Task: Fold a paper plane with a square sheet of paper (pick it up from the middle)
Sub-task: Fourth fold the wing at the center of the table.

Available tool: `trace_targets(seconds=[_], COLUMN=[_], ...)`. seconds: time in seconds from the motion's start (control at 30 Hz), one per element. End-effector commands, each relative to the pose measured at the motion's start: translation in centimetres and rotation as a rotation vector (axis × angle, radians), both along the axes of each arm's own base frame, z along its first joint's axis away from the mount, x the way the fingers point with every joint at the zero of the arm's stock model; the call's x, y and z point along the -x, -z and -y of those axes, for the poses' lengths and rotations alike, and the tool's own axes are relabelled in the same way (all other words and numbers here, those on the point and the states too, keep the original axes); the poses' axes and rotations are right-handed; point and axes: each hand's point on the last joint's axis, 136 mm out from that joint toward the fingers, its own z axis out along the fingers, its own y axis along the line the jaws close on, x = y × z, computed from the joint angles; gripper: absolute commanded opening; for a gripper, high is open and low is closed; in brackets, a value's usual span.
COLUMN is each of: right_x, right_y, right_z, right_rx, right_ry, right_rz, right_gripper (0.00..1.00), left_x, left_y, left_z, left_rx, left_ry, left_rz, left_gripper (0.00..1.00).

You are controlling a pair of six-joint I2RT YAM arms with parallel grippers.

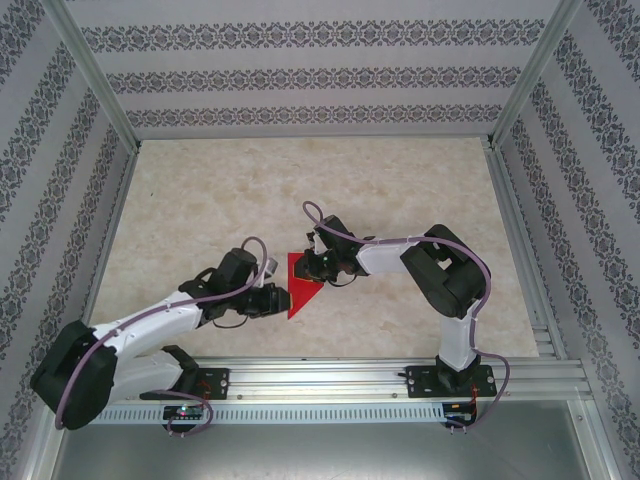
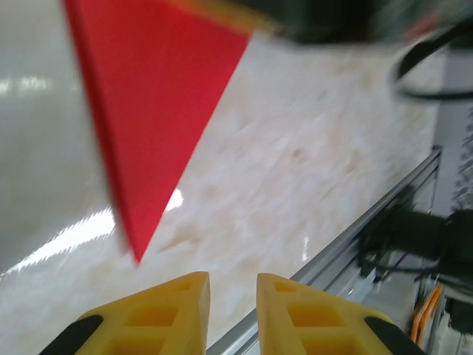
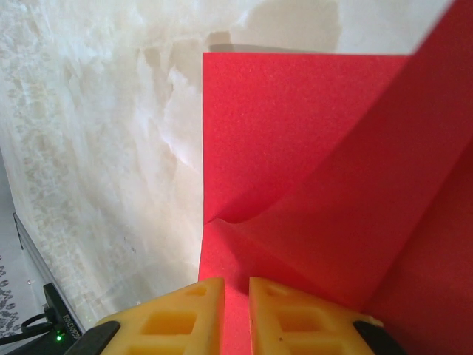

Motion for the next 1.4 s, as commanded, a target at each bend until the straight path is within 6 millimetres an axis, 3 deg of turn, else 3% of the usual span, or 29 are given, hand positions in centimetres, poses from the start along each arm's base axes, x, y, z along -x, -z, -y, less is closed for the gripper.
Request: trace_targets(seconds=[0.0,0.2,0.47,0.6,0.73,0.9,1.0,1.07,1.17,1.23,1.37], right_x=[1.9,1.7,1.6,1.5,1.1,-1.0,-2.3,-3.1,-3.7,-3.5,-1.7], right_y=[6.8,6.7,6.4,6.2,5.5,2.1,-1.3,-4.8,-7.4,-8.1,-6.6], right_z=[4.6,4.4,4.0,3.9,3.4,2.4,1.7,0.9,1.6,2.0,1.7], right_rx=[0.263,0.254,0.241,0.231,0.204,0.15,0.068,-0.033,-0.038,-0.033,-0.041], right_ry=[0.043,0.044,0.046,0.049,0.05,0.051,0.052,0.049,0.061,0.059,0.04], right_rz=[-0.071,-0.069,-0.067,-0.067,-0.064,-0.014,0.051,0.129,0.192,0.204,0.167], right_gripper=[0.18,0.18,0.19,0.19,0.19,0.2,0.22,0.23,0.23,0.2,0.11], left_x=[-2.8,-4.6,-5.4,-5.2,-3.7,-1.4,-0.8,-0.7,-0.8,-1.0,-1.2], left_y=[-1.1,0.0,3.1,5.4,8.6,11.9,12.5,12.6,12.4,12.4,12.2], left_z=[-0.3,1.7,2.3,1.7,-0.2,-2.7,-3.2,-3.5,-3.5,-3.6,-3.1], left_rx=[-0.015,0.042,0.009,-0.058,-0.174,-0.298,-0.319,-0.339,-0.35,-0.363,-0.346], left_ry=[-0.083,-0.084,-0.08,-0.089,-0.098,-0.103,-0.097,-0.093,-0.082,-0.074,-0.066], left_rz=[0.069,0.059,0.028,-0.012,-0.081,-0.153,-0.168,-0.168,-0.16,-0.155,-0.153], left_gripper=[0.24,0.22,0.2,0.18,0.14,0.1,0.07,0.06,0.05,0.04,0.04])
